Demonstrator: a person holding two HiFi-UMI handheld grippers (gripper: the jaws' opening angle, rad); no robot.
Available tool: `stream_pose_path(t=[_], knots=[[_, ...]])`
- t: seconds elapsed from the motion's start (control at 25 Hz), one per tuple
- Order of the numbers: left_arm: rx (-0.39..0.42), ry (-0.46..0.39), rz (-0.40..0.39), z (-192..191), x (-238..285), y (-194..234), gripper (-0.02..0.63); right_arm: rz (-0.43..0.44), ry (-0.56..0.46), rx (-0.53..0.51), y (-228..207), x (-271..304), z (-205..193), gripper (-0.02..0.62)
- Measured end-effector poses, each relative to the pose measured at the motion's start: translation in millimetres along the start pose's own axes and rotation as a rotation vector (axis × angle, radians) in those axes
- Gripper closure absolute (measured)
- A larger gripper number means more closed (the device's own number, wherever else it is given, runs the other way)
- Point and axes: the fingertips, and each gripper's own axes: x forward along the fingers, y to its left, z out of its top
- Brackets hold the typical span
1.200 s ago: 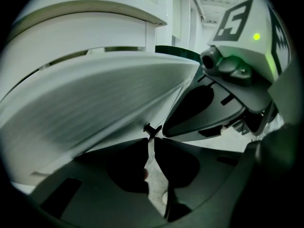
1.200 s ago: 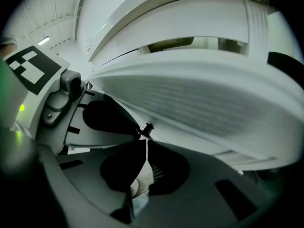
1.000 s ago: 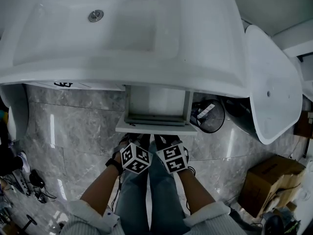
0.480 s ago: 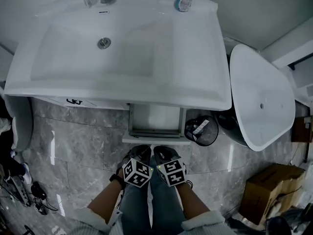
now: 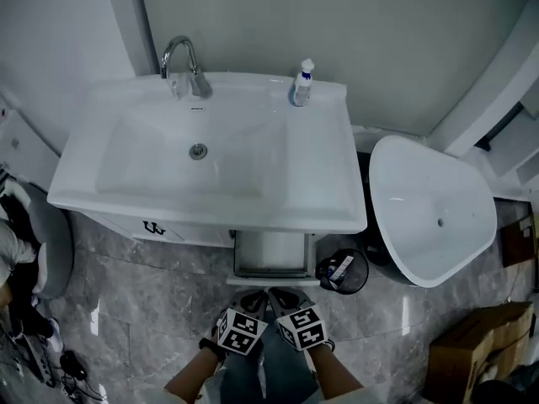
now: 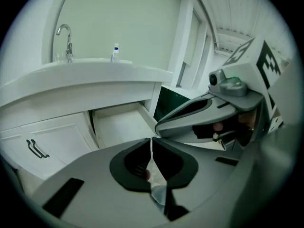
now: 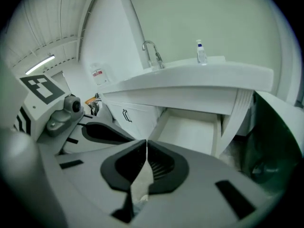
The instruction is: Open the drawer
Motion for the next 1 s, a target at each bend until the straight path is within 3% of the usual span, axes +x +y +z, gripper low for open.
stream_pose_path(t=[0.2,0.52,0.76,1.0], knots=[[-0.007,-0.088,0.03,44,-37,4,0.58,0.027,-0.07,-0.022,14,-28,44,0.577],[-0.017,-0.277,0.108,146,-98,-4,0.584,0.089,-0.229,-0.037,21,-94,128,0.577],[-0.05,-0.39,0.091,219,-138,-33,0.588,0.132,-0.373,-0.035,16,-162,196,0.583],[-0.032,-0.482,0.08,280,-171,-52,0.589,0.166,-0.458,-0.073,11,-209,242,0.584]])
